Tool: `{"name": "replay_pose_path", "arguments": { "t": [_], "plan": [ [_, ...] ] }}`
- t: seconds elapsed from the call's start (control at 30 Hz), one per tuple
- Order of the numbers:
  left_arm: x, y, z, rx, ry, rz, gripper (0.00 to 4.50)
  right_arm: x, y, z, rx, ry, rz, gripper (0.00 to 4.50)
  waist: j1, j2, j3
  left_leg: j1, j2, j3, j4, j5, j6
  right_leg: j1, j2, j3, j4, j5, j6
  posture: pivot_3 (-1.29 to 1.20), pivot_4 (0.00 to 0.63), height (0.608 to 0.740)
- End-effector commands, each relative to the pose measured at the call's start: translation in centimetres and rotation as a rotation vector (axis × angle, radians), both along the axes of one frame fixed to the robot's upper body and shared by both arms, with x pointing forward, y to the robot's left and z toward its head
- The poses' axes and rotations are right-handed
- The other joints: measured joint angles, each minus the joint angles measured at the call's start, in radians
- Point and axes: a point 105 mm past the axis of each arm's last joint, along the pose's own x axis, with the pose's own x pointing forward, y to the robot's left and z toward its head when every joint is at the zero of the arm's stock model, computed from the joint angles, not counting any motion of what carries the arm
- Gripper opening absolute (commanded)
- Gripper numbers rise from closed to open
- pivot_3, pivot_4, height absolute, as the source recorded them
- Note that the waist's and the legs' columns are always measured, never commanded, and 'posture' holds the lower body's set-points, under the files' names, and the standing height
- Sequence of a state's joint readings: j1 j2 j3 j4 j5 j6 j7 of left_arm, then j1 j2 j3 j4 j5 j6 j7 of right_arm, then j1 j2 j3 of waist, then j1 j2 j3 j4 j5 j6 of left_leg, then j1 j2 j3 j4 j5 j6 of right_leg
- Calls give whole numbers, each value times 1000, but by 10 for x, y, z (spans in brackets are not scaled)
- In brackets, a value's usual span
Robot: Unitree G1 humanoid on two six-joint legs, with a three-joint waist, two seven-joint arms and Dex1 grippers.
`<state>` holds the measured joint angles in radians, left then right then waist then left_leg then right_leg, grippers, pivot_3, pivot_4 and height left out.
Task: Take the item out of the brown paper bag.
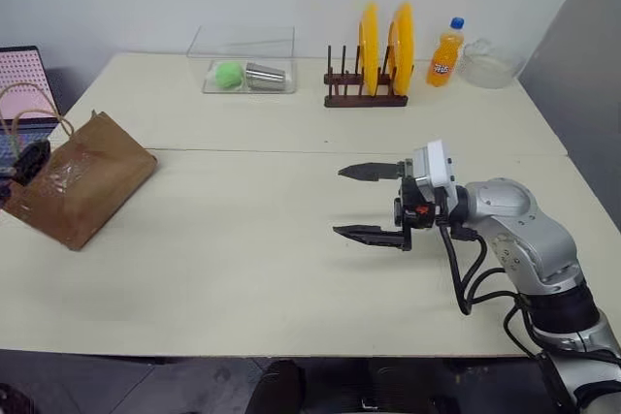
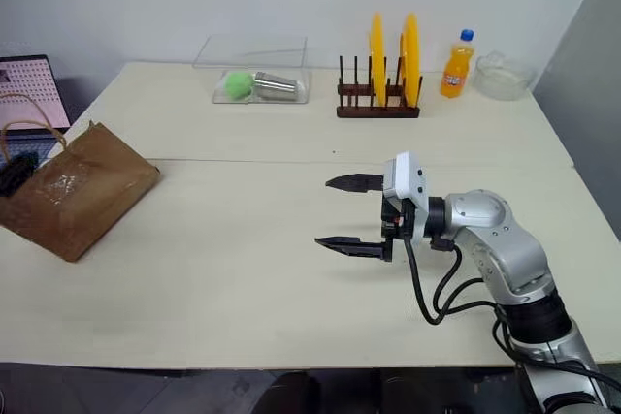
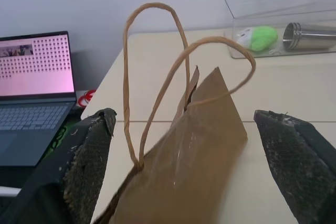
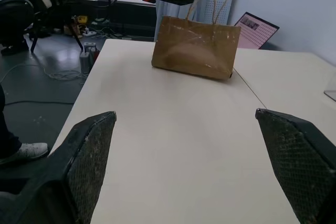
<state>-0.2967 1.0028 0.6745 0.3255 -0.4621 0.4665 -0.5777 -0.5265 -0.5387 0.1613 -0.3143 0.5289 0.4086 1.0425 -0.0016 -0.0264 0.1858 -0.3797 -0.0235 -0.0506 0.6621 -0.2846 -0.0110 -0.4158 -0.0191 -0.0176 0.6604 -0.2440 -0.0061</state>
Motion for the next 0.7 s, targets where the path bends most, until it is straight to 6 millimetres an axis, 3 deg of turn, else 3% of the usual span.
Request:
{"name": "replay_pose_path", "arguments": {
  "t": [0.03, 0.3, 0.6, 0.7],
  "plan": [
    [2, 12, 17, 53, -27, 15, 4472, -5, 2, 10, 4, -52, 10, 4500, -2, 0, 0, -2, 0, 1, 0, 0, 0, -3, 0, 0, 1, 0, 0, 0, 150, 740],
    [21, 31, 19, 31, -2, 23, 4472, -7, 7, 12, -5, -60, 22, 4500, -1, 0, 0, -5, 0, 1, 0, 0, 0, -5, -1, 0, 2, 1, -2, 0, 150, 740],
    [39, 32, 25, 27, 0, 29, 4472, -8, 8, 13, -7, -66, 24, 4500, -2, -2, -1, -5, -1, 2, 1, 0, 0, -6, -1, -1, 3, 1, -1, 0, 150, 740],
    [41, 29, 29, 26, -12, 12, 3871, -9, 7, 12, -10, -64, 13, 4500, -2, -2, -1, -5, -1, 2, 1, 0, 0, -6, -1, -1, 4, 1, -1, 0, 150, 740]
  ]
}}
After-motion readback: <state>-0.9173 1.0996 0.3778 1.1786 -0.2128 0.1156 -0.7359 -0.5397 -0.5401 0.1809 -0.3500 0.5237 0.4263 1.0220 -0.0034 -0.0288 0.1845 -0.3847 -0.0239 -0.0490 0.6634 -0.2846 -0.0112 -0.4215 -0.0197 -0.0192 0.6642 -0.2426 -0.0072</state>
